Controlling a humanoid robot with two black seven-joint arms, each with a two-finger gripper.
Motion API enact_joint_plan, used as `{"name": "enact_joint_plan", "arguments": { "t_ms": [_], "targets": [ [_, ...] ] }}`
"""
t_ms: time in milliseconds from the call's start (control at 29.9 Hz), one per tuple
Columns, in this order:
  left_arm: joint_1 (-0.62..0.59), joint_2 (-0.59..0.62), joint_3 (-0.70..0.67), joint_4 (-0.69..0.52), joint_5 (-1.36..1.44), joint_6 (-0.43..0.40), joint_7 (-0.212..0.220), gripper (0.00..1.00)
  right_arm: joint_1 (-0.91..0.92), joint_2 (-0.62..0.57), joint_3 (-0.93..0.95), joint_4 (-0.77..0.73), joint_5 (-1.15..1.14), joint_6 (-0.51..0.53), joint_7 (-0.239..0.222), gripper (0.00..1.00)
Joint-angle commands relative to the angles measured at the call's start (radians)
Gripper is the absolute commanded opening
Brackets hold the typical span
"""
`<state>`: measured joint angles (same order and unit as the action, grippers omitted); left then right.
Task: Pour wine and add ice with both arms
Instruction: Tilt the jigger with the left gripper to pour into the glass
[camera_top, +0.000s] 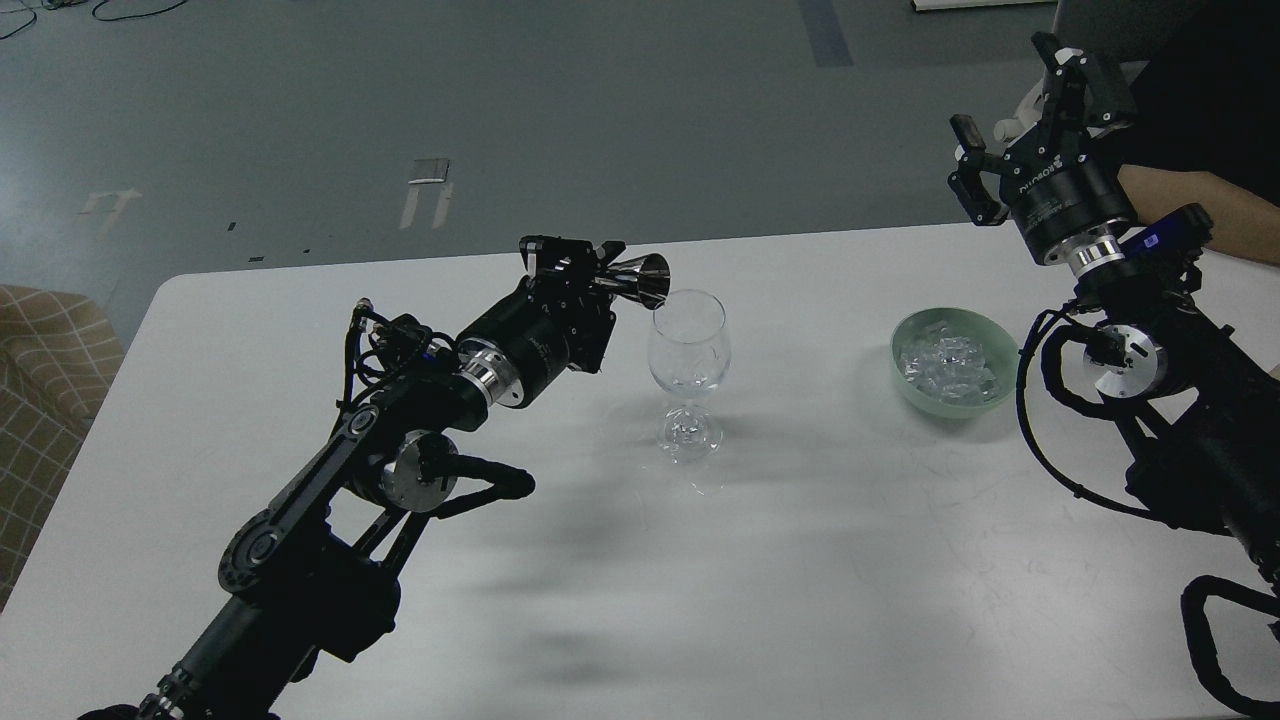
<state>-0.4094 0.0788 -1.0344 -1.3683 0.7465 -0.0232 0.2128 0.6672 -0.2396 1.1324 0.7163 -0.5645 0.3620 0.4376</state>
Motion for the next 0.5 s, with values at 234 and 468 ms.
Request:
{"name": "enact_joint_plan", "arguments": {
  "t_ms": [234,468],
  "targets": [
    [-0.014,0.015,0.0,-0.008,0.048,-0.006,-0.001,0.0,-0.001,0.0,0.0,0.002,0.0,0.0,0.0,1.0],
    [-0.019,0.024,0.0,-0.012,0.099,-0.027,0.0,0.0,-0.003,0.0,0.001,0.002,0.0,0.0,0.0,1.0]
  ]
}}
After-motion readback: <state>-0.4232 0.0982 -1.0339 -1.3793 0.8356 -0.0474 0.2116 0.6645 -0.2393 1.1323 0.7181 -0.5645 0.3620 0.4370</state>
